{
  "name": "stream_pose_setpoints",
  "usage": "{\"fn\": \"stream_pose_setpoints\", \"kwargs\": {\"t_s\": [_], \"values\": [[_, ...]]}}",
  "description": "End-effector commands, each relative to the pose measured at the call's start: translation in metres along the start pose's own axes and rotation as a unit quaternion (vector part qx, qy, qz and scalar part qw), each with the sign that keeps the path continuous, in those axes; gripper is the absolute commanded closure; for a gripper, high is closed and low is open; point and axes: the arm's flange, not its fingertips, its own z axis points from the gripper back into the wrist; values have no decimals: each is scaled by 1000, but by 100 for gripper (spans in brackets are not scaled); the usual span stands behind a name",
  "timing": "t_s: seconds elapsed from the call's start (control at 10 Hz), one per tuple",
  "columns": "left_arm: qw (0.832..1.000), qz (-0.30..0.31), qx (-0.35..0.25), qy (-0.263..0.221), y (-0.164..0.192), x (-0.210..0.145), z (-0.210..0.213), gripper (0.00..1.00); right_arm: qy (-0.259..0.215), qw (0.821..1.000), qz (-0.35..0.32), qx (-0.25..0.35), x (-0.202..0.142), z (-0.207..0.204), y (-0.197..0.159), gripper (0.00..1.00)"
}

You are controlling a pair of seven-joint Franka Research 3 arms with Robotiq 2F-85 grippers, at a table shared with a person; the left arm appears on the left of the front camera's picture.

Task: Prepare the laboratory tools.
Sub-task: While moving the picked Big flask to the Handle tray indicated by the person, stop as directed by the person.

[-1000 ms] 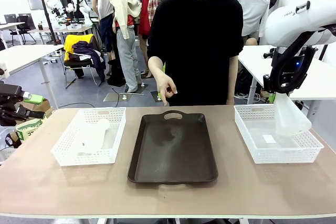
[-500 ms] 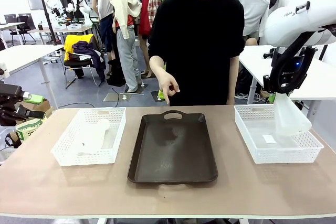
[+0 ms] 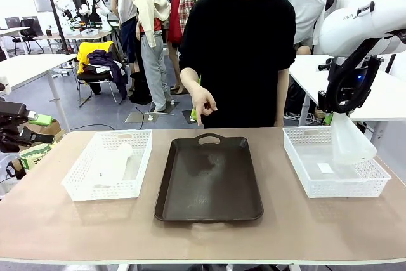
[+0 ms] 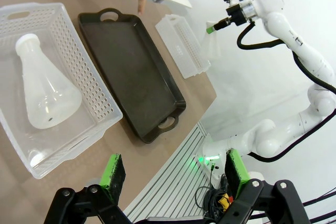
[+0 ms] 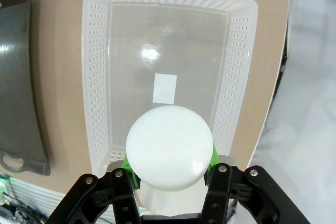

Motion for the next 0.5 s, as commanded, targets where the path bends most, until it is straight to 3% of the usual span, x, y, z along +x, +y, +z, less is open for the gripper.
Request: {"fn": "stream_pose_setpoints", "kwargs": {"t_s": [0.0,0.3,0.4], "values": [[1000,-9,-8,-9,0,1,0,0,-3,1000,0,0,1,1,1,100],[1000,-9,-8,-9,0,1,0,0,0,1000,0,0,0,0,0,100],[1000,-9,-8,-9,0,1,0,0,-4,999,15,37,0,11,6,100]]}}
